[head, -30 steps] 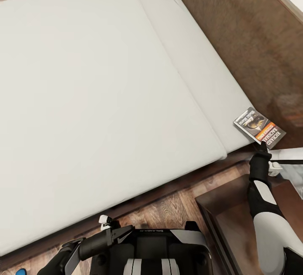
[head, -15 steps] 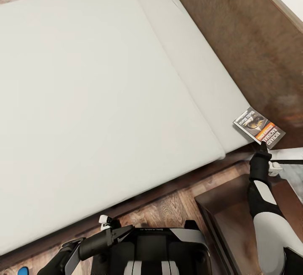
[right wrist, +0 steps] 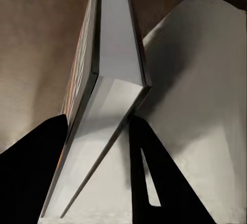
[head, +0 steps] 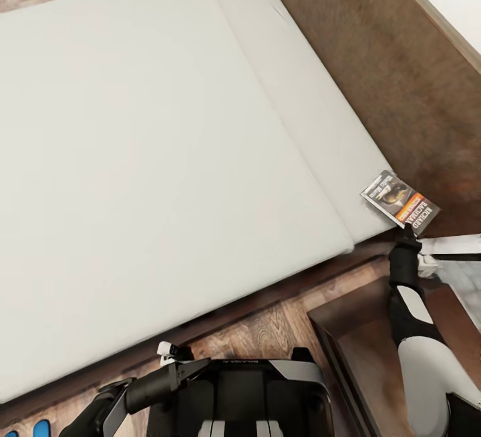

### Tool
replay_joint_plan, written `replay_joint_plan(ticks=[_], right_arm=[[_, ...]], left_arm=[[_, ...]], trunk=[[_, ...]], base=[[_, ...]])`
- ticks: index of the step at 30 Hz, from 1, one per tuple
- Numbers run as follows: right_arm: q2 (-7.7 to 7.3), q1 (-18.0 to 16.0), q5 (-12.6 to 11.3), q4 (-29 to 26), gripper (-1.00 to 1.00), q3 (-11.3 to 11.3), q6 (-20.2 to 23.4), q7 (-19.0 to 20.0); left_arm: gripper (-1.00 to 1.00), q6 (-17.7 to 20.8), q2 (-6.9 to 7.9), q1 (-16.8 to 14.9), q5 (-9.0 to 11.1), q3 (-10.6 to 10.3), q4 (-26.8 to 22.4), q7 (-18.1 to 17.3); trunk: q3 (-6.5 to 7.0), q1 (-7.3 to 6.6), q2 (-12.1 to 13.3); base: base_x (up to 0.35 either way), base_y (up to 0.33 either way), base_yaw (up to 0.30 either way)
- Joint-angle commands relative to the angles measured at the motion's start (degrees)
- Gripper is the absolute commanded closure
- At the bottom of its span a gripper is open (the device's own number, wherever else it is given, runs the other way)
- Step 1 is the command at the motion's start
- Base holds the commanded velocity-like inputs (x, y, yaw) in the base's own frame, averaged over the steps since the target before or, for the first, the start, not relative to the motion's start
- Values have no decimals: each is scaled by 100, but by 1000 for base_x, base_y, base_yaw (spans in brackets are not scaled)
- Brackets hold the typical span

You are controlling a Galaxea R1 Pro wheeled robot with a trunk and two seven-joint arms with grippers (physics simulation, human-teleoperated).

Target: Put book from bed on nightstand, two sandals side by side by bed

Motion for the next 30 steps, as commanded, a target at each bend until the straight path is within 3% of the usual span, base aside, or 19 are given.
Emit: replay_joint_plan(ticks=[1, 2, 5, 6, 7, 14, 20, 25, 30], right_arm=[[42, -3, -70, 10, 100, 119, 27, 26], [216, -3, -72, 11, 100, 529, 56, 27], [454, -3, -73, 8, 100, 1206, 69, 28], [612, -3, -74, 8, 100, 1549, 67, 29], [666, -3, -71, 8, 100, 1695, 67, 29], [758, -3, -71, 7, 100, 2470, 67, 29], [762, -3, -71, 1, 100, 2869, 69, 29], [762, -1, -74, 4, 100, 3497, 67, 41], [762, 13, -70, 48, 100, 3625, 323, 61]], left_arm=[[-100, 61, 0, 0, 3, 3, -1, -20], [-100, 58, -5, 0, 4, 2, -1, -17], [-100, 54, -3, 0, 1, 2, -1, -13], [-100, 53, -2, 0, -1, 2, -1, -12], [-100, 53, -4, 0, 0, 2, -1, -12], [-100, 46, -6, 0, -2, -2, 3, -6], [-100, 44, -8, 0, -10, -7, 6, -3], [-100, 44, -8, 0, -11, -8, 7, -3], [-100, 36, -9, 0, -15, -11, 6, -8]], trunk=[[17, -22, 40], [35, -44, 80], [89, -110, 200], [107, -132, 240], [125, -154, 280], [250, -308, 561], [358, -439, 802], [448, -549, 1002], [537, -659, 1203]], base=[[0, 0, 0], [0, 0, 0], [0, 0, 0], [0, 0, 0], [0, 0, 0], [0, 0, 0], [0, 0, 0], [0, 0, 0], [0, 0, 0]])
